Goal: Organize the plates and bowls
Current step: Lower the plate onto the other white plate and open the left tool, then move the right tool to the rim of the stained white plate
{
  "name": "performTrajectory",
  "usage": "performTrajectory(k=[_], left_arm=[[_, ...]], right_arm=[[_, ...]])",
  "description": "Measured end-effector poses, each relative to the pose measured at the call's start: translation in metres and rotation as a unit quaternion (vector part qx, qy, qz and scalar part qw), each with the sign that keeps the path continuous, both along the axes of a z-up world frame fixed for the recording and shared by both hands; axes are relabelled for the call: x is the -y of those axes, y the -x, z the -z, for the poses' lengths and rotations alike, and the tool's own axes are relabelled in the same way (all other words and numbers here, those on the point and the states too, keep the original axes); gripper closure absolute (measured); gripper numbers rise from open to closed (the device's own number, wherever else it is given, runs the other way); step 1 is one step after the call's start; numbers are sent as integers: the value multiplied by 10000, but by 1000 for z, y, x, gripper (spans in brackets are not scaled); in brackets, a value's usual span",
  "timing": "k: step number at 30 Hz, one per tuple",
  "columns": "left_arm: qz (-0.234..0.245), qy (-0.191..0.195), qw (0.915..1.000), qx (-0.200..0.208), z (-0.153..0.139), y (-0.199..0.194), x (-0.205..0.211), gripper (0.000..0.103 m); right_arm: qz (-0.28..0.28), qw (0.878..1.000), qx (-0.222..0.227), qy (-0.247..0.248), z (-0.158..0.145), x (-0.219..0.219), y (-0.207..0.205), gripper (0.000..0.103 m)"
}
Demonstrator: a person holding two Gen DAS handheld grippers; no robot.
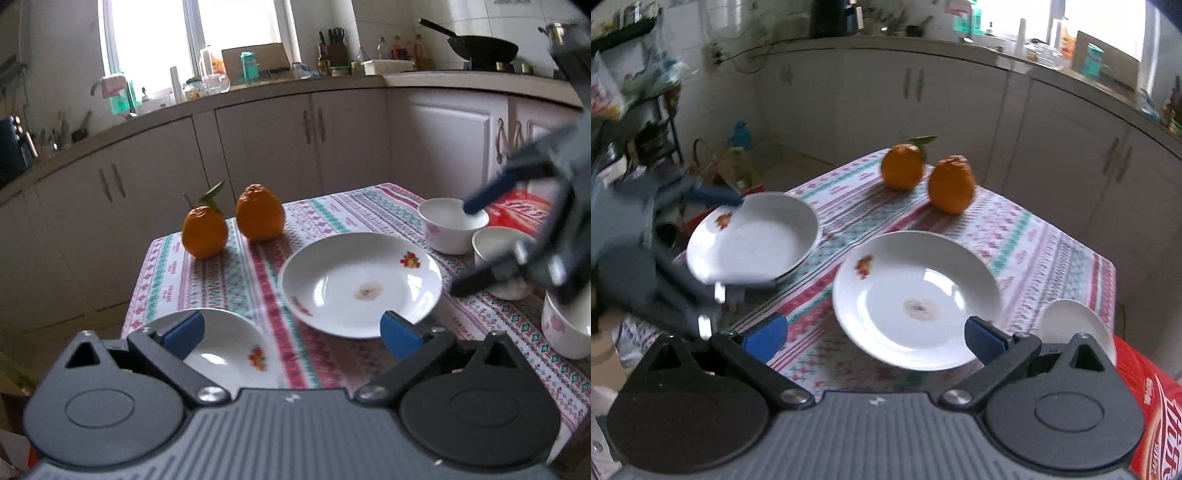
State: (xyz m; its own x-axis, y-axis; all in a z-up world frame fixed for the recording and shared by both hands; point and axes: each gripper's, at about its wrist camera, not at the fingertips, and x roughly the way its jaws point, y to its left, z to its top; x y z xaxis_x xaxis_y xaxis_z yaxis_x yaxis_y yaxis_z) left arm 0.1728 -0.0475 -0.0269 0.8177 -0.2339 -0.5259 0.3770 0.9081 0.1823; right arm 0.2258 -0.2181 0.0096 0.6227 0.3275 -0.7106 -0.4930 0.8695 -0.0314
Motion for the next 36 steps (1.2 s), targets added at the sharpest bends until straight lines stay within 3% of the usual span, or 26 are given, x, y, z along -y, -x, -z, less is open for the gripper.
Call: performTrajectory(k=[7,16,22,24,31,33,36], left_arm=[[25,-389,9992,33,26,3,51,2],[33,-182,9975,-683,54,-21,70,2],[-48,-212,9961,-859,63,-34,75,2],[-52,-181,9956,-913,65,-36,75,2],[-58,-163,9949,-996,69,-46,72,3],[-25,-139,9946,-1024,70,-48,72,3],[-19,-83,9942,-1069,72,-53,70,4]], right_arm=[[161,9994,-312,-73,-7,23,-40,0],[123,9940,-1038,-335,4,33,-118,0],[-20,9905,-1370,-101,27,23,-167,3],[-53,9897,-1428,22,34,20,-179,11],[-293,9854,-1657,270,62,13,-213,15],[-317,9832,-1782,239,68,11,-221,27],[-411,9805,-1906,256,76,9,-228,36]])
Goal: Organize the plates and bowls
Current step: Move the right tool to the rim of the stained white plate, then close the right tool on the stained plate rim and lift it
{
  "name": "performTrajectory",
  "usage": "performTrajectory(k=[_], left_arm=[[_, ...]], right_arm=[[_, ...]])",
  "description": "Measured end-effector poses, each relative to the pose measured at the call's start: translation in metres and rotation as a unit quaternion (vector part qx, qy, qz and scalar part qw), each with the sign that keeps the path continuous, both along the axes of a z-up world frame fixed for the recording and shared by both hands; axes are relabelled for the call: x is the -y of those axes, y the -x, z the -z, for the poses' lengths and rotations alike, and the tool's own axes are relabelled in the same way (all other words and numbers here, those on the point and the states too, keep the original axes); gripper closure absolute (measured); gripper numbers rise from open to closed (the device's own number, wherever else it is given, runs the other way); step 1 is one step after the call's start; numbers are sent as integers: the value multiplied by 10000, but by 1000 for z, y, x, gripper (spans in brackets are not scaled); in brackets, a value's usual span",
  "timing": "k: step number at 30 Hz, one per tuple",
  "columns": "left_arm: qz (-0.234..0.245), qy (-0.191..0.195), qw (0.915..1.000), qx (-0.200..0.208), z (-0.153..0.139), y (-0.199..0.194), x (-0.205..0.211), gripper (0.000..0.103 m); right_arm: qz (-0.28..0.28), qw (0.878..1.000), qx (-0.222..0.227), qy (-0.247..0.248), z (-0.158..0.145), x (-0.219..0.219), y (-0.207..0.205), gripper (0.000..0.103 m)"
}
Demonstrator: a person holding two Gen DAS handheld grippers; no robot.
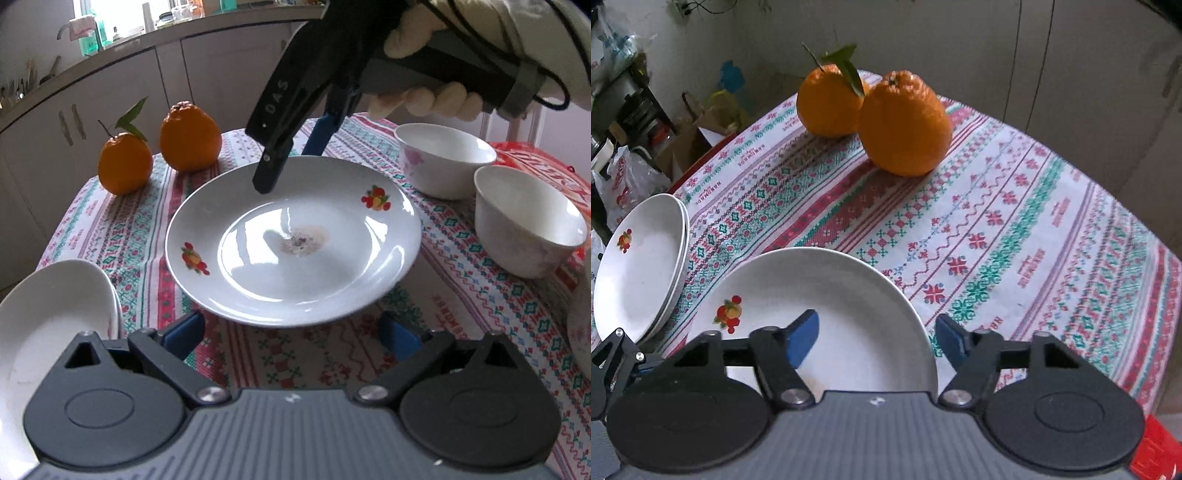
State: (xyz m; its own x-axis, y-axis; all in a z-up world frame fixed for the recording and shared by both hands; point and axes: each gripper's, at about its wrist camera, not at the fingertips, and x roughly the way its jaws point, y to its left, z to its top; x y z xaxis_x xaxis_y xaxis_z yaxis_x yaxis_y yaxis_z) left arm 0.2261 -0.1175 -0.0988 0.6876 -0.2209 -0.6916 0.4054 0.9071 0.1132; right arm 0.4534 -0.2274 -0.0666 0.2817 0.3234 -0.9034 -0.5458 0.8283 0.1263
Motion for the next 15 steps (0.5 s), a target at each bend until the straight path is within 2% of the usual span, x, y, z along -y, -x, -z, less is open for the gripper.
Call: performTrajectory(k=[5,15], left_arm=[[4,35,10000,47,0,-4,-4,4],[85,73,9999,59,2,-10,-5,5]], right_arm=[[-77,9998,-187,-35,11,0,-9,42],[-98,9991,-322,-240,13,7,-9,42]])
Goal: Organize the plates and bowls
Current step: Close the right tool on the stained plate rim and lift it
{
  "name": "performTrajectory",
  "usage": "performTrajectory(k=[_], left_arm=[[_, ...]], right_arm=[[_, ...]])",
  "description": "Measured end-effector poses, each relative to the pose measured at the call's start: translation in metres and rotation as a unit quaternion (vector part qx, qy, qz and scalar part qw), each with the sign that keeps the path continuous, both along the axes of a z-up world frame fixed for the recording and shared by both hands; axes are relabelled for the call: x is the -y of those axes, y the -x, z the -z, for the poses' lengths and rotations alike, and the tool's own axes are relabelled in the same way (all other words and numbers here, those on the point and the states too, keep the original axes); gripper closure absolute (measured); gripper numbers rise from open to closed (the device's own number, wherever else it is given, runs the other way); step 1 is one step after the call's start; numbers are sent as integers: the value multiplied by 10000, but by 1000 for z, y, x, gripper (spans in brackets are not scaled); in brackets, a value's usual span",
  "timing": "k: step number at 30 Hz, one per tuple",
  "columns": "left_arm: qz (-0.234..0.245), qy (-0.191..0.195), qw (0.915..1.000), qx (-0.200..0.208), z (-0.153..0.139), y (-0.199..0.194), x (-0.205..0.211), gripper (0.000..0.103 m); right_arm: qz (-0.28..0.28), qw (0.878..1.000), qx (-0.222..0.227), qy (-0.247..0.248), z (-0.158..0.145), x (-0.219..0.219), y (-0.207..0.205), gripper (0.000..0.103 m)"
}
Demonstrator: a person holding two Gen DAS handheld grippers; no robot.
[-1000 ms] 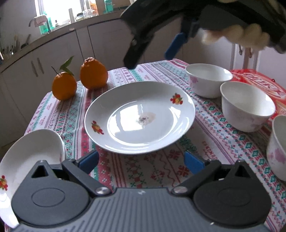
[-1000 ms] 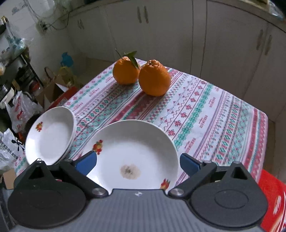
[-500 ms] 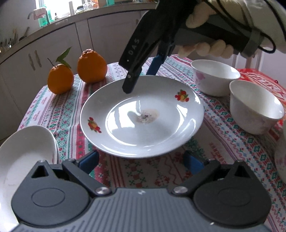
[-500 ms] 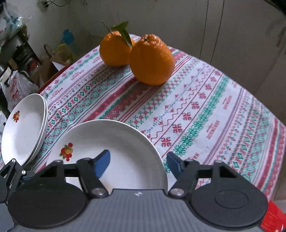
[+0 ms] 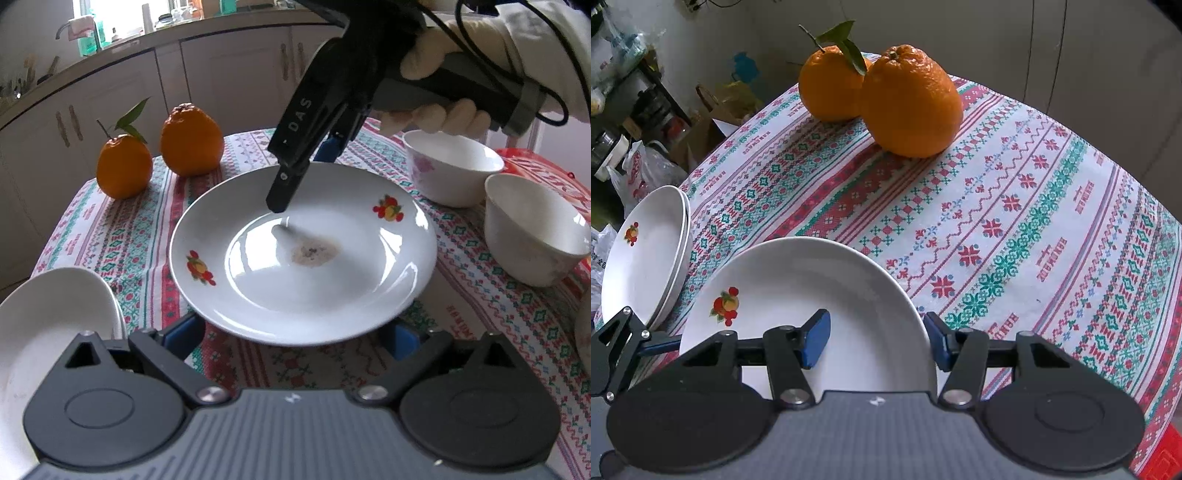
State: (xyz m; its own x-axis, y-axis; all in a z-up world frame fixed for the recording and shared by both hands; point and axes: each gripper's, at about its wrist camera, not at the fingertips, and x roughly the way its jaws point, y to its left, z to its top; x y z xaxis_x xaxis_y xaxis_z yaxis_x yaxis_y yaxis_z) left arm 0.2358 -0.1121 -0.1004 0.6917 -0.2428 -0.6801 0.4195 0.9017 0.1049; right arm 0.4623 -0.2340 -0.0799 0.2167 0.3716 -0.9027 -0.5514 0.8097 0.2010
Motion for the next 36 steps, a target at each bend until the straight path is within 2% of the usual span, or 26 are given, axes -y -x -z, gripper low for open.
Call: performTrajectory(k=[13,22,28,36], left_arm=[[238,59,9997,-80,-6,6,-1,5],[283,210,9994,-53,-20,18,-7,5],[248,278,9993,99,-37,29,-20,5],[4,353,9989,306,-54,40,-47,5]], right_arm=[[220,9994,-60,-258,-6,14,8,41],[185,9995,29,-260,-26,11,22,41],[121,9995,115,-253,-41,-2,30,41],[-150,9990,301,-287,-61,-40,35,41]])
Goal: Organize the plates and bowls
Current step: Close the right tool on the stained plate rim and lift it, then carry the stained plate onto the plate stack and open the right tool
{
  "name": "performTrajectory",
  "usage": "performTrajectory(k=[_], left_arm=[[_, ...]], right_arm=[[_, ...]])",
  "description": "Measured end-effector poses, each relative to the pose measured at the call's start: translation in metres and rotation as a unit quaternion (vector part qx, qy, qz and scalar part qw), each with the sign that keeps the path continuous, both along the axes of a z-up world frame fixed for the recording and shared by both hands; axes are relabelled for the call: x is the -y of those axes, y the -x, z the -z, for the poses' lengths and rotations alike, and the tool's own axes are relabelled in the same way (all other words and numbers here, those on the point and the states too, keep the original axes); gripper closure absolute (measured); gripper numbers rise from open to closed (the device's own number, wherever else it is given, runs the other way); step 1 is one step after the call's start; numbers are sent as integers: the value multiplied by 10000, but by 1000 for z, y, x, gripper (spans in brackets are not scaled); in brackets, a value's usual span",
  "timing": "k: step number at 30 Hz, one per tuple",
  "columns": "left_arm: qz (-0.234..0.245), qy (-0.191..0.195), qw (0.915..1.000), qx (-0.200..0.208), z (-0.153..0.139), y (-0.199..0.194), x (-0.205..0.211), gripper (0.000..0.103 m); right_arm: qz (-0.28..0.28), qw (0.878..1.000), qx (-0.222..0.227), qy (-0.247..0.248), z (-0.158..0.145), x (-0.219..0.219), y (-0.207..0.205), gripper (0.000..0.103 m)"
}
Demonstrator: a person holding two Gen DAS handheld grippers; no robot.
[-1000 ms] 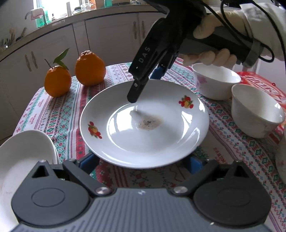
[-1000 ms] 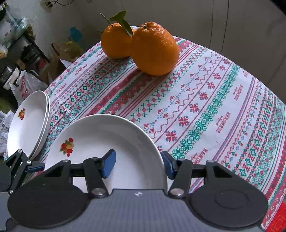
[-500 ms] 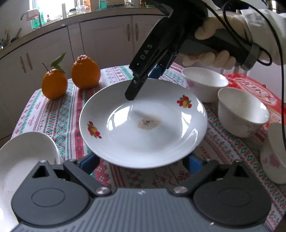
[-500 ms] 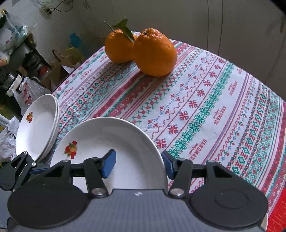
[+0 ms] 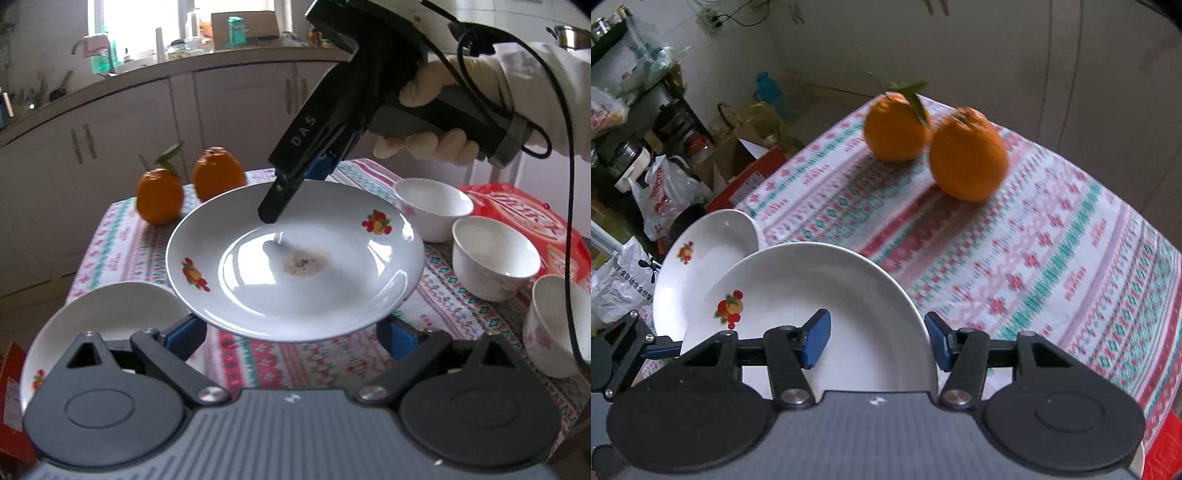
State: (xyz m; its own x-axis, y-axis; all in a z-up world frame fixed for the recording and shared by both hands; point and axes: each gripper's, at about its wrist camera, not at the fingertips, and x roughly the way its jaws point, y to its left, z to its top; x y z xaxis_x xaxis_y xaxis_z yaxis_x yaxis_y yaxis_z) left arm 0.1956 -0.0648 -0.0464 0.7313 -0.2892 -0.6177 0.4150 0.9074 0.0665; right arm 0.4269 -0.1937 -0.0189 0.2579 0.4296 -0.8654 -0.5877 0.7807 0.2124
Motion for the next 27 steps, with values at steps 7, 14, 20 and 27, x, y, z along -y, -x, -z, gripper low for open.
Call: performTrajectory(k=[7,14,20,27], left_arm=[[-345,-29,9994,35,-5,9,-33,5],[-659,-31,9978,-38,-4,17,-67,5],[-803,0,9967,-82,-1,20,-88,5],[-851,130,9961,-200,5,22,-105,5]], right_arm=[[-326,9994,29,-64,-2,-46,-1,41],[-657,9978,-9,-78,4,-94,-1,41],[-796,9968,-55,-40,9,-124,-1,41],[-868,9961,-117,77,17,-141,0,41]])
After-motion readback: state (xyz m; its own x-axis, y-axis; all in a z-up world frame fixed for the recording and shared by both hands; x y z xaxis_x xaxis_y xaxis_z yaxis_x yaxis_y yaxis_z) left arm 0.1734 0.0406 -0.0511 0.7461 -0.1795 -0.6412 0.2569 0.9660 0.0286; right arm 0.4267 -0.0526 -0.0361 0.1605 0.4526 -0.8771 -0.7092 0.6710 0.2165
